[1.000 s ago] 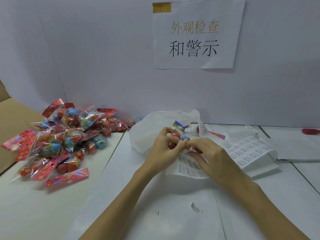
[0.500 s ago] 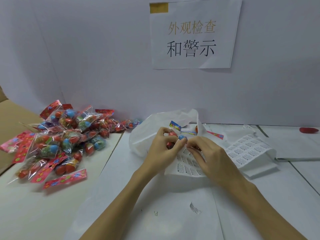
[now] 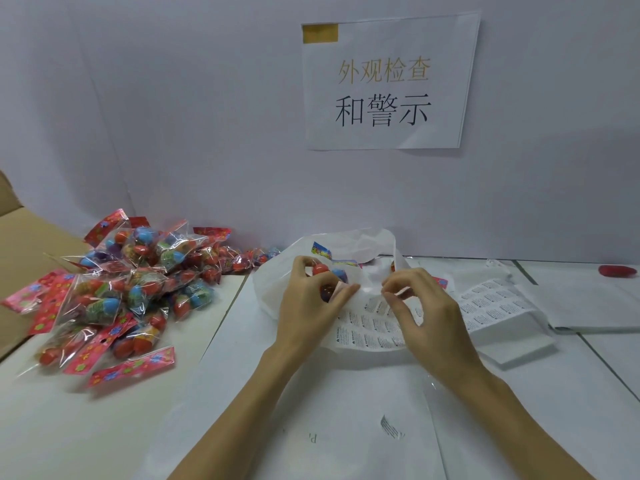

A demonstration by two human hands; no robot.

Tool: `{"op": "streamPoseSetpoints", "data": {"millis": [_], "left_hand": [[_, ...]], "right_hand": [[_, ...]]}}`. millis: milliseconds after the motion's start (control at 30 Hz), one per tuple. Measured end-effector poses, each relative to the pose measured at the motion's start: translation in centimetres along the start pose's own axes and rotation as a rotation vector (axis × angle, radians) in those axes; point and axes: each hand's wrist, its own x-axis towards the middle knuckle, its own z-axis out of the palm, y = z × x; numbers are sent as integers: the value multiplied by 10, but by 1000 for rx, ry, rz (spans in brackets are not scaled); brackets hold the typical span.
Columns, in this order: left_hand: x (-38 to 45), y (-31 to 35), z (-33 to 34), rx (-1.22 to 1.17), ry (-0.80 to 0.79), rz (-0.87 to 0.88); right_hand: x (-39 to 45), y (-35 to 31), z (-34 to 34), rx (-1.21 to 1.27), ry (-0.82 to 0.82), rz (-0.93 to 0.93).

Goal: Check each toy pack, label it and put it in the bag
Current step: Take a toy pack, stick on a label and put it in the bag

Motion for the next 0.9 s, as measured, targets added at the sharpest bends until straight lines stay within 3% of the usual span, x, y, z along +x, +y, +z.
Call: {"op": "streamPoseSetpoints", "data": {"millis": [200,367,500,567,700,900], "left_hand": [[12,11,-15,-420,216,-197],[14,22,-29,-790,149,-236],[17,28,-29,-981,131,-292],[18,31,-31,-1036,46,-334],[10,37,-24,-1034,-134,-327],[2,40,-11,-919,-215,-310]], "right_hand": [[7,-2,-7,546,143,522],[13,-2,-17,828,191,673],[16,-7,-24,991,160,631],[17,-10,-25,1019,130,560],[15,-19,-24,964,94,436],[10,-29,-17,807,46,326]]}}
